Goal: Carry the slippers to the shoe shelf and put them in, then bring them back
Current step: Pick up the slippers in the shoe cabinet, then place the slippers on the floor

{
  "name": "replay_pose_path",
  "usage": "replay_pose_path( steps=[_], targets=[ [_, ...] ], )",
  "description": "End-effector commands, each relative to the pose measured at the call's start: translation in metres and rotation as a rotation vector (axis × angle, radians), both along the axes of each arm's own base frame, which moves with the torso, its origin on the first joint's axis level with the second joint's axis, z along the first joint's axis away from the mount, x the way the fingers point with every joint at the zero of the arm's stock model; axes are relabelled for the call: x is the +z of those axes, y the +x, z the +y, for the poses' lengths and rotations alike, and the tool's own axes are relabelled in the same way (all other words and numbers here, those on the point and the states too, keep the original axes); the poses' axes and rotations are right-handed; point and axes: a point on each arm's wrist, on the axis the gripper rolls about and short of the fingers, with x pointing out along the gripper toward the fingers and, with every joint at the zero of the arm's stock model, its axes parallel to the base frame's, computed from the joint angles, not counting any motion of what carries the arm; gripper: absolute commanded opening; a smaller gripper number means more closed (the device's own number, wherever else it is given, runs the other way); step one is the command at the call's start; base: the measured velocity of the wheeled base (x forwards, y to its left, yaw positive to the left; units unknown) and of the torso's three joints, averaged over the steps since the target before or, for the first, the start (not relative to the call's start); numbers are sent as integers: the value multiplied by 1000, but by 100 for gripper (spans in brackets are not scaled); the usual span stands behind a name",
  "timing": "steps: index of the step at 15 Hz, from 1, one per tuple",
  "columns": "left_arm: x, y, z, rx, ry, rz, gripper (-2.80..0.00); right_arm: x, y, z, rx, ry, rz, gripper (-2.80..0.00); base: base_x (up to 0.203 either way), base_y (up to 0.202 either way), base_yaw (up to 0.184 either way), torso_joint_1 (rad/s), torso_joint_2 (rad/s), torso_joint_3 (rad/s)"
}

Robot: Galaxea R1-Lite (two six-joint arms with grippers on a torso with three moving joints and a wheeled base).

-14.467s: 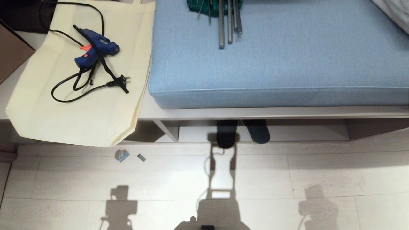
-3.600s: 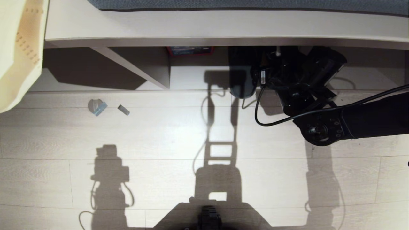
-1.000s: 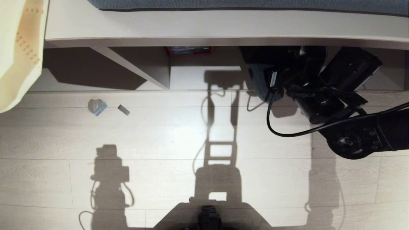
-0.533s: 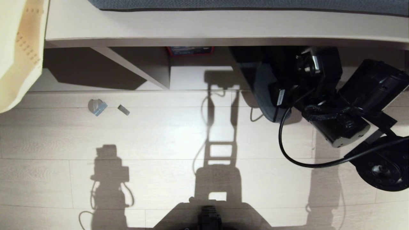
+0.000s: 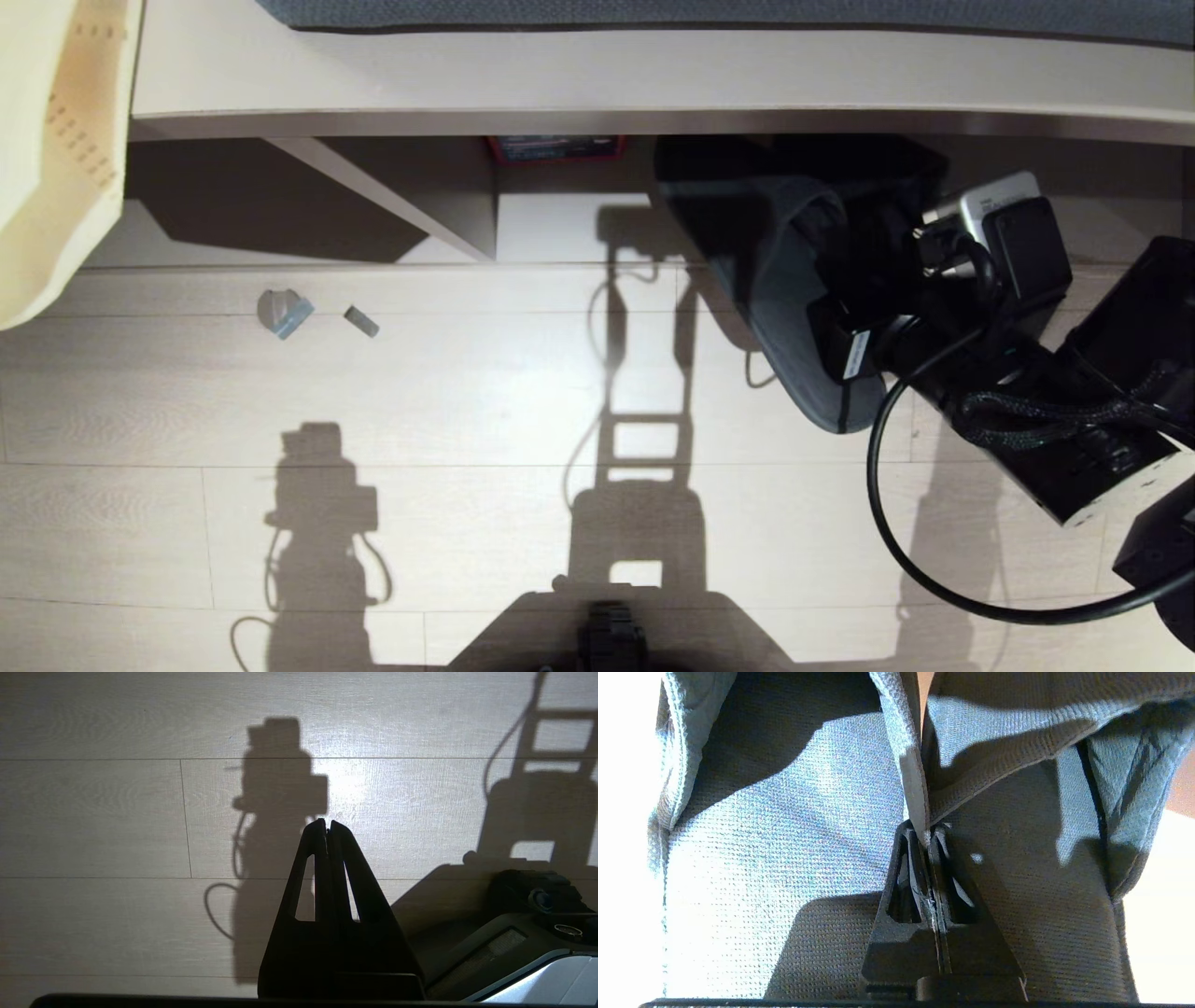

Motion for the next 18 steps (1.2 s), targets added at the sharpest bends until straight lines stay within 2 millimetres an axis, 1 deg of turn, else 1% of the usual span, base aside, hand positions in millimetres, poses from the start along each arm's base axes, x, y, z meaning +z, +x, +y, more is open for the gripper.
replay_pose_path(
  steps=[1,5,9,12,15,18],
  targets=[
    [-2,1,0,1,0,8,-280,-3,-14,-4,21,-7,2,-280,0,0,0,0,0,0],
    [-2,1,0,1,1,8,-280,-17,-40,-7,99,-40,38,-280,0,0,0,0,0,0],
    [-2,1,0,1,1,6,-280,-23,-59,-7,152,-51,53,-280,0,0,0,0,0,0],
    [-2,1,0,1,1,6,-280,-28,-78,-9,207,-56,59,-280,0,0,0,0,0,0],
    [-2,1,0,1,1,6,-280,-25,-95,-15,262,-31,80,-280,0,0,0,0,0,0],
    [-2,1,0,1,1,6,-280,-19,-116,-29,322,-41,116,-280,0,0,0,0,0,0]
  ],
)
